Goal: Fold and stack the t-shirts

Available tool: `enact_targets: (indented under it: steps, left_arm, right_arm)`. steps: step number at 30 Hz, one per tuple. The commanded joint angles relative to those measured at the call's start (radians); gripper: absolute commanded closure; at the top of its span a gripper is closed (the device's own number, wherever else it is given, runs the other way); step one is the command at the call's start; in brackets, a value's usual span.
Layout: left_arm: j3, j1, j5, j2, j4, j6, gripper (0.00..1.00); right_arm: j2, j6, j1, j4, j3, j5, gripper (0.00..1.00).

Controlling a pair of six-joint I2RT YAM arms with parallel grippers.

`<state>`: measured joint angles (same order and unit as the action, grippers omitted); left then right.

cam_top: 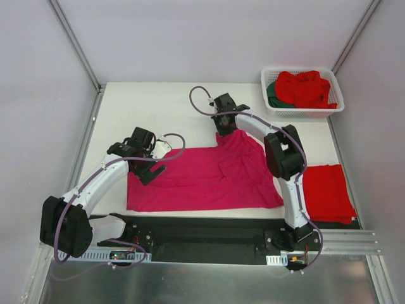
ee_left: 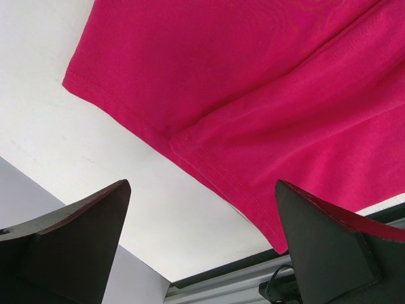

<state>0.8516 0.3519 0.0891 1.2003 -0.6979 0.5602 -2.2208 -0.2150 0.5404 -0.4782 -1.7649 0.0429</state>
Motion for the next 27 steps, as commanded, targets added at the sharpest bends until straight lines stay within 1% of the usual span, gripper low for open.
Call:
enact_targets:
  steps: [1, 4, 14, 15, 22, 27]
  left_arm:
    - [-0.011, -0.001, 0.021, -0.028, -0.028, -0.016, 0.01]
    - [-0.016, -0.001, 0.023, -0.030, -0.028, -0.016, 0.01]
    - [-0.025, -0.001, 0.021, -0.038, -0.029, -0.022, 0.01]
    - [-0.026, -0.001, 0.021, -0.039, -0.028, -0.023, 0.01]
    - [-0.039, -0.001, 0.020, -0.054, -0.029, -0.023, 0.01]
    - [-0.046, -0.001, 0.021, -0.064, -0.031, -0.025, 0.01]
  right_arm:
    - [0.065, -0.009, 0.013, 0.053, 0.002, -0.034, 0.99]
    - [0.073, -0.014, 0.023, 0.067, 0.001, -0.067, 0.99]
    - [0.079, -0.049, 0.053, 0.092, -0.034, -0.051, 0.99]
    - [0.079, -0.050, 0.058, 0.099, -0.033, -0.014, 0.99]
    - [0.085, -0.064, 0.072, 0.145, -0.030, 0.040, 0.99]
    - [0.067, -0.078, 0.075, 0.142, -0.062, 0.081, 0.99]
